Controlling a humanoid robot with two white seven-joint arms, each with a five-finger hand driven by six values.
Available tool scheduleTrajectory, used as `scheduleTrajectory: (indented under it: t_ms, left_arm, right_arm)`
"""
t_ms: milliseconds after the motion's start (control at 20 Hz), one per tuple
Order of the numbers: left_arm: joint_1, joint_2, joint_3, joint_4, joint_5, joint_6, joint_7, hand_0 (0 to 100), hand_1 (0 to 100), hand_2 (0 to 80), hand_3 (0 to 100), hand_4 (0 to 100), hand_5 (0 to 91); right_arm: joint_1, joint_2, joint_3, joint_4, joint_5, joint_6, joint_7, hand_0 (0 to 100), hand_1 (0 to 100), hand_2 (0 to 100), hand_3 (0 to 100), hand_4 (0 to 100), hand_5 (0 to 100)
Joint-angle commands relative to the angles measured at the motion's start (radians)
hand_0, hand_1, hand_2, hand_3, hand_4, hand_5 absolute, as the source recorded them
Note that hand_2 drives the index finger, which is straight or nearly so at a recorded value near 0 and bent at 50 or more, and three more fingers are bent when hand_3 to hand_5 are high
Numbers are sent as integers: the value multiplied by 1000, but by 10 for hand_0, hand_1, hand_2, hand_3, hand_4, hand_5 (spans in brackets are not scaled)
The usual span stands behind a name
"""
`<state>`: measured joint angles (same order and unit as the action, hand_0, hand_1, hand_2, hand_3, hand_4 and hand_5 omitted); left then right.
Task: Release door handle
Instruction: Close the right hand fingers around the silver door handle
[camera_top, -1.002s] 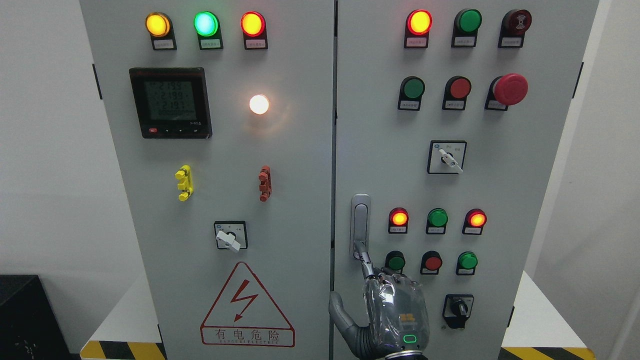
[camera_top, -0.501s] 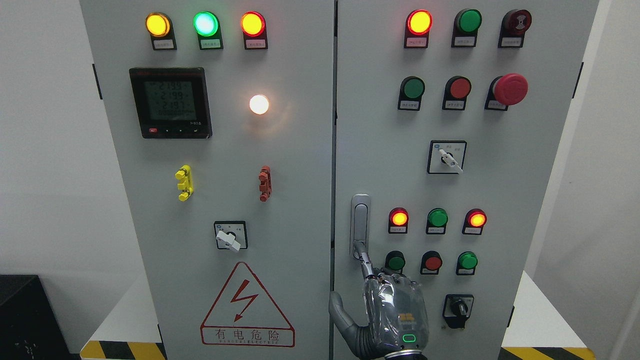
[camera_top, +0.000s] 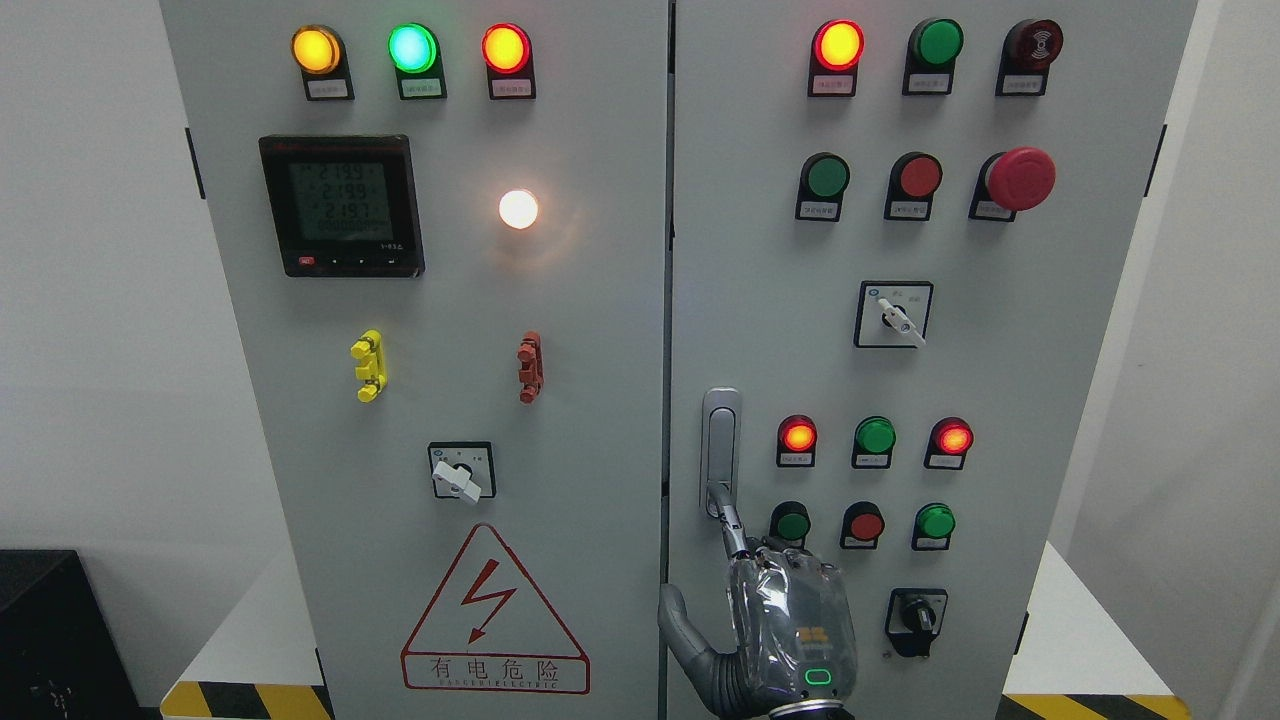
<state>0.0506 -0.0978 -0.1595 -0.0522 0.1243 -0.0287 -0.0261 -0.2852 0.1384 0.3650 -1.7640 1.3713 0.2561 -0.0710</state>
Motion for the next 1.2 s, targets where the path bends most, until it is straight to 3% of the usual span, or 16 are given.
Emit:
scheduleTrajectory:
  t_ms: [0, 1152]
  left_arm:
    - [0, 1, 0, 0, 0, 1, 0, 0, 0, 44, 105, 2, 0]
    - [0, 0, 0, 0, 0, 1, 0, 0, 0, 44, 108, 3, 0]
  right_arm:
    - [7, 1, 0, 3, -1, 0, 0, 412, 244, 0, 765, 722, 707]
    - [8, 1, -1, 18, -6, 2, 2, 414, 243, 0, 780, 724, 710]
